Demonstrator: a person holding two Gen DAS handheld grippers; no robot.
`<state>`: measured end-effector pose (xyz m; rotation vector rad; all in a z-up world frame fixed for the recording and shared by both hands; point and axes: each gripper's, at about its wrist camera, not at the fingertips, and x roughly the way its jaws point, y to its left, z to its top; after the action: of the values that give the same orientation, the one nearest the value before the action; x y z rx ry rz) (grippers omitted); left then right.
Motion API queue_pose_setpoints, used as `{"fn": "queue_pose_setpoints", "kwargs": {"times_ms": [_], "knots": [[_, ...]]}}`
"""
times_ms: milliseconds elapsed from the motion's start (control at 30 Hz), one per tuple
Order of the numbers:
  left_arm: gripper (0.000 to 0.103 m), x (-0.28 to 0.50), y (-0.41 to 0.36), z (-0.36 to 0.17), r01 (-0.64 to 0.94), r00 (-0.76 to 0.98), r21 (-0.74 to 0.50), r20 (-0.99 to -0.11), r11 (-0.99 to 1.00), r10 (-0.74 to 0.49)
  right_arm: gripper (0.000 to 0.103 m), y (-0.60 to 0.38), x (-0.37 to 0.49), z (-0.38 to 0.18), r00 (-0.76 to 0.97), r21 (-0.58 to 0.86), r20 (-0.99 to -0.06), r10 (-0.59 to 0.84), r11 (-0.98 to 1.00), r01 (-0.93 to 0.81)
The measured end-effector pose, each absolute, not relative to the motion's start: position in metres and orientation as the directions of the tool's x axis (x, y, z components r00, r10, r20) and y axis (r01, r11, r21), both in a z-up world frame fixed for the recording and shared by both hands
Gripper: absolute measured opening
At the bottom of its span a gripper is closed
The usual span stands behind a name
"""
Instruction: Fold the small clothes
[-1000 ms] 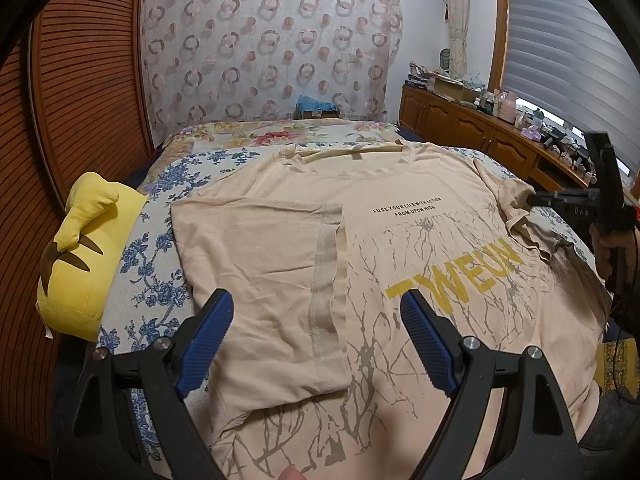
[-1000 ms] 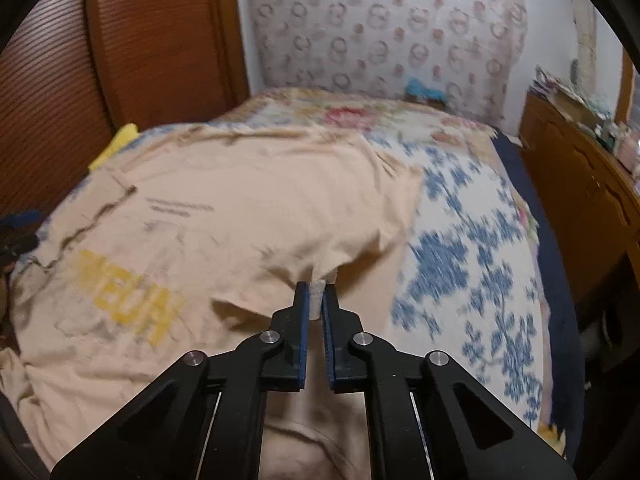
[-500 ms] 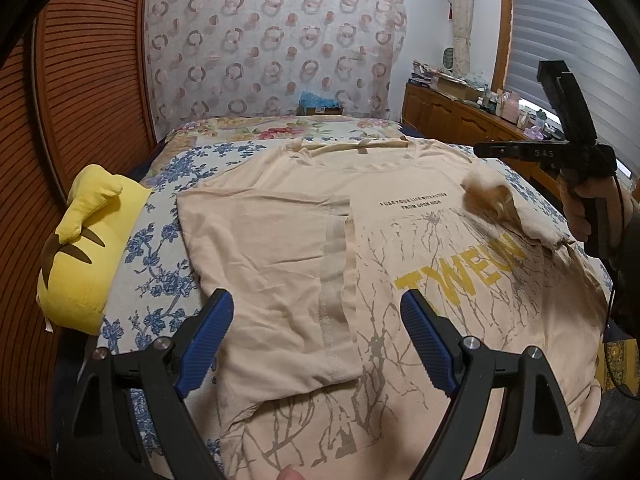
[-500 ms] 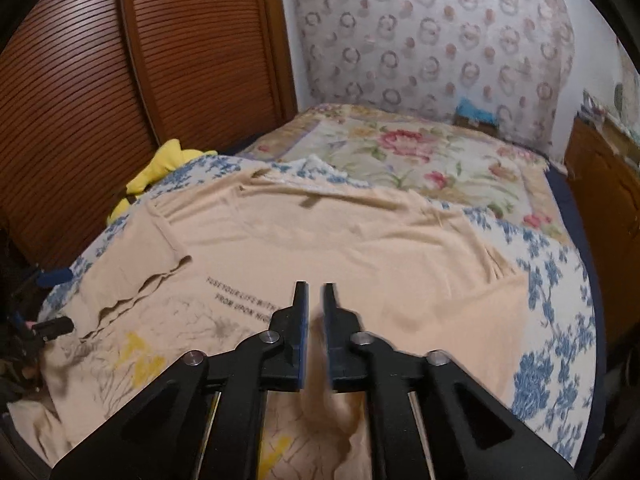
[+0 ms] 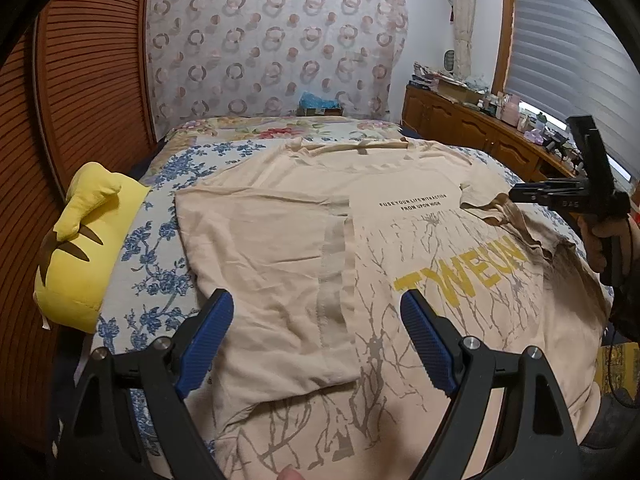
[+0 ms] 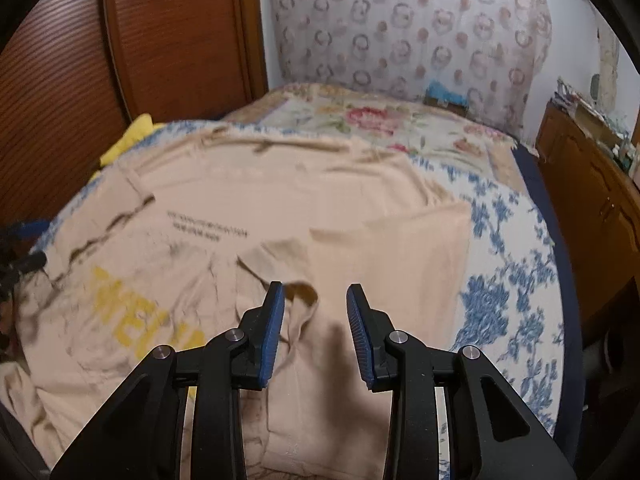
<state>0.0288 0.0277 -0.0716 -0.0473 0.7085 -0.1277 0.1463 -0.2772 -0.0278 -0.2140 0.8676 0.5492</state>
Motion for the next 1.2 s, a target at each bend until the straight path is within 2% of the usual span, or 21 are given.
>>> {"fn": "queue_pose_setpoints", "kwargs": {"times_ms": [233, 433, 533, 600, 667, 767, 933, 1000, 1200], "knots": [[0.086, 0.027, 0.03, -0.07, 0.095, 0.755, -0.085, -0.643, 0.992, -0.128, 0.033, -0.25, 0.162, -0.028, 0.507, 0.057, -0.763, 0.401, 0.823, -0.566], [0.086, 0.024, 0.036, -0.071, 0.087, 0.756, -0.089, -0.643, 0.992, -0.124, 0.033, -0.213, 0.17, -0.052, 0.395, 0.034, -0.841, 0.369, 0.765, -0.643], [0.086, 0.024, 0.039, -0.073, 0.08, 0.755, -0.094, -0.644, 0.992, -0.122, 0.032, -0.205, 0.169, -0.057, 0.412, -0.013, -0.847, 0.337, 0.761, -0.649], [0.086, 0.023, 0.04, -0.074, 0.08, 0.753, -0.096, -0.646, 0.992, -0.123, 0.01, -0.202, 0.172, -0.057, 0.417, -0.018, -0.846, 0.333, 0.763, -0.646], [0.086, 0.022, 0.04, -0.074, 0.08, 0.753, -0.094, -0.646, 0.992, -0.122, 0.003, -0.199, 0.174, -0.057, 0.41, -0.013, -0.845, 0.343, 0.753, -0.657], [0.086, 0.022, 0.04, -0.074, 0.079, 0.753, -0.095, -0.647, 0.992, -0.122, 0.002, -0.196, 0.181, -0.049, 0.397, 0.04, -0.831, 0.389, 0.754, -0.656], [0.086, 0.021, 0.041, -0.075, 0.078, 0.751, -0.098, -0.648, 0.992, -0.123, 0.003, -0.189, 0.186, -0.031, 0.397, 0.121, -0.789, 0.469, 0.752, -0.648], [0.086, 0.022, 0.042, -0.075, 0.078, 0.752, -0.1, -0.647, 0.992, -0.124, 0.022, -0.19, 0.186, -0.025, 0.401, 0.142, -0.773, 0.491, 0.751, -0.645], [0.086, 0.024, 0.046, -0.071, 0.069, 0.762, -0.091, -0.638, 0.994, -0.111, 0.032, -0.211, 0.181, -0.008, 0.478, 0.082, -0.752, 0.454, 0.784, -0.615]]}}
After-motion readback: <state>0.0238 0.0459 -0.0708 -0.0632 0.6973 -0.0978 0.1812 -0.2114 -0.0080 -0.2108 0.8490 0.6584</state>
